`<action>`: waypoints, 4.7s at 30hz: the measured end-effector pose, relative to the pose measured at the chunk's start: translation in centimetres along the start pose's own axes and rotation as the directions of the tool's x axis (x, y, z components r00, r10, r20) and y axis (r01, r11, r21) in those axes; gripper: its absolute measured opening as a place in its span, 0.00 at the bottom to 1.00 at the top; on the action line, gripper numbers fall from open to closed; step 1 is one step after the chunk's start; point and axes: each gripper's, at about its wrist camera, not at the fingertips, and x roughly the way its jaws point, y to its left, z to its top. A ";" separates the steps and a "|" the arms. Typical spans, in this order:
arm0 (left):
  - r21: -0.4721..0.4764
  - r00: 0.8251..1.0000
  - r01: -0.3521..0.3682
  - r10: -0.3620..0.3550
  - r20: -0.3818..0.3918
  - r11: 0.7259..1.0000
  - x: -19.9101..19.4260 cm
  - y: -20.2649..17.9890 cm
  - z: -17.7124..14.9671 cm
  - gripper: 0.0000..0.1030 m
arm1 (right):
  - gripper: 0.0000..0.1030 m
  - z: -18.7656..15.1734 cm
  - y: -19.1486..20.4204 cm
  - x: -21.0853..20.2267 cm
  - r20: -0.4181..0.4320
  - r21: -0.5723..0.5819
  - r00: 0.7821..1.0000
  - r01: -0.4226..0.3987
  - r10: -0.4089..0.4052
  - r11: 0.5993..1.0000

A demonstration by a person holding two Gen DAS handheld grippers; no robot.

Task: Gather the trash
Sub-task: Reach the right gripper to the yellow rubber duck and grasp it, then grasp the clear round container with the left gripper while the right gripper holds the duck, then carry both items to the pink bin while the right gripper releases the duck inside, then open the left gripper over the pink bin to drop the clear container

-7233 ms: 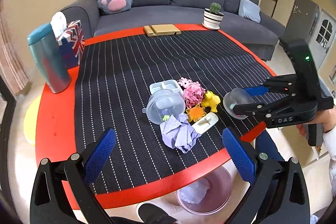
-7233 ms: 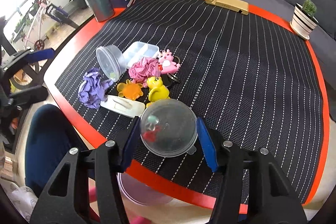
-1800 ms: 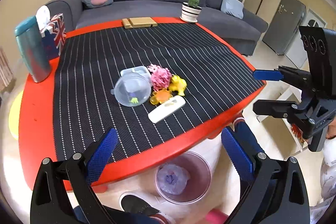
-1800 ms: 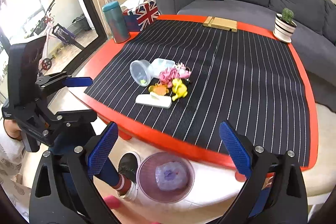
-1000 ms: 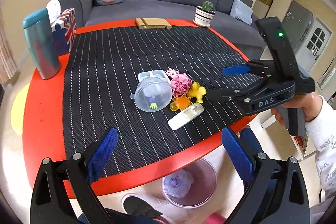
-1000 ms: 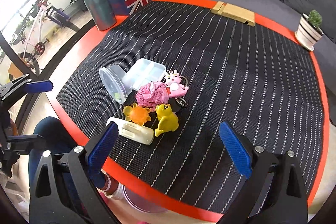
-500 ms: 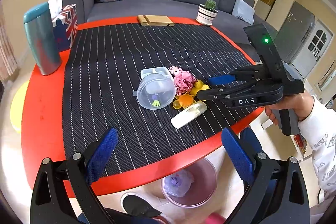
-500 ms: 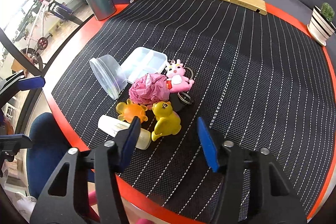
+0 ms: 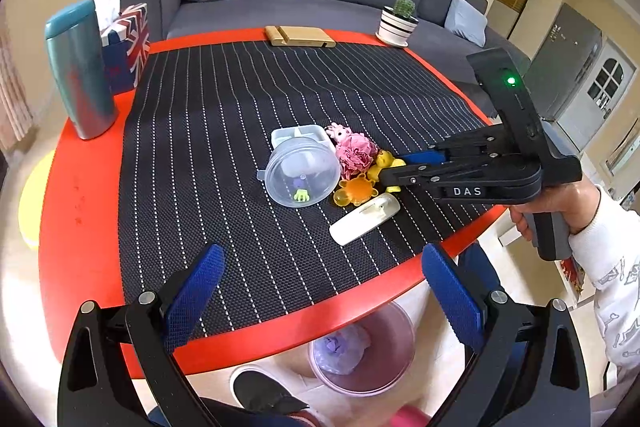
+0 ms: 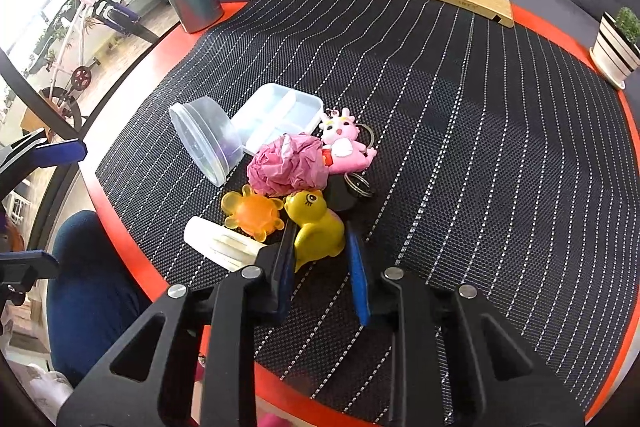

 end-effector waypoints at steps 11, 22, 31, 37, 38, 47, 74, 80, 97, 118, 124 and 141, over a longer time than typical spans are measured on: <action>0.029 1.000 -0.015 0.015 -0.003 0.999 1.1 -0.1 1.9 0.92 | 0.23 0.0 -0.4 -2.6 0.051 0.034 0.999 0.009 -0.010 0.999; 0.020 0.997 -0.024 0.025 -0.068 1.000 4.0 0.6 4.3 0.92 | 0.23 -0.8 -1.0 -4.1 0.072 0.053 0.997 0.020 -0.024 0.998; -0.050 0.992 -0.040 0.034 -0.123 0.998 7.1 1.9 5.4 0.92 | 0.23 -1.3 -1.6 -4.6 0.078 0.066 0.996 0.025 -0.031 0.998; -0.094 0.990 -0.032 0.019 -0.136 0.995 8.4 2.2 5.4 0.92 | 0.23 -1.6 -2.0 -4.5 0.076 0.074 0.997 0.024 -0.030 0.997; -0.099 0.990 -0.033 0.019 -0.138 0.995 8.5 2.2 5.3 0.90 | 0.23 -1.6 -2.0 -4.5 0.076 0.075 0.997 0.024 -0.030 0.997; -0.111 0.989 -0.027 0.011 -0.147 0.993 9.1 2.3 5.0 0.61 | 0.23 -1.6 -2.0 -4.5 0.076 0.075 0.997 0.022 -0.028 0.997; 0.114 0.999 0.036 -0.033 -0.025 0.993 0.2 -3.4 2.6 0.61 | 0.23 -5.0 1.7 -10.5 0.176 0.037 0.984 0.007 -0.013 0.999; 0.149 0.998 0.060 -0.060 -0.004 0.987 -1.6 -4.9 1.4 0.61 | 0.23 -7.4 3.9 -12.5 0.195 0.013 0.981 0.001 -0.003 1.000; 0.149 0.993 0.119 -0.114 -0.041 0.982 -2.3 -6.8 -3.0 0.61 | 0.24 -13.8 6.7 -11.2 0.123 0.018 0.990 -0.065 0.062 0.998; 0.179 0.989 0.140 -0.130 -0.065 0.974 -2.0 -8.0 -3.5 0.61 | 0.92 -13.8 5.2 -12.1 0.166 0.092 0.986 -0.017 0.001 0.996; 0.189 0.988 0.148 -0.137 -0.073 0.971 -1.7 -8.7 -3.6 0.61 | 0.92 -14.0 4.8 -12.8 0.179 0.108 0.984 0.001 -0.020 0.994; 0.193 0.988 0.152 -0.144 -0.054 0.969 -1.5 -9.7 -3.3 0.88 | 0.92 -14.7 3.2 -14.1 0.206 0.156 0.977 0.026 -0.058 0.987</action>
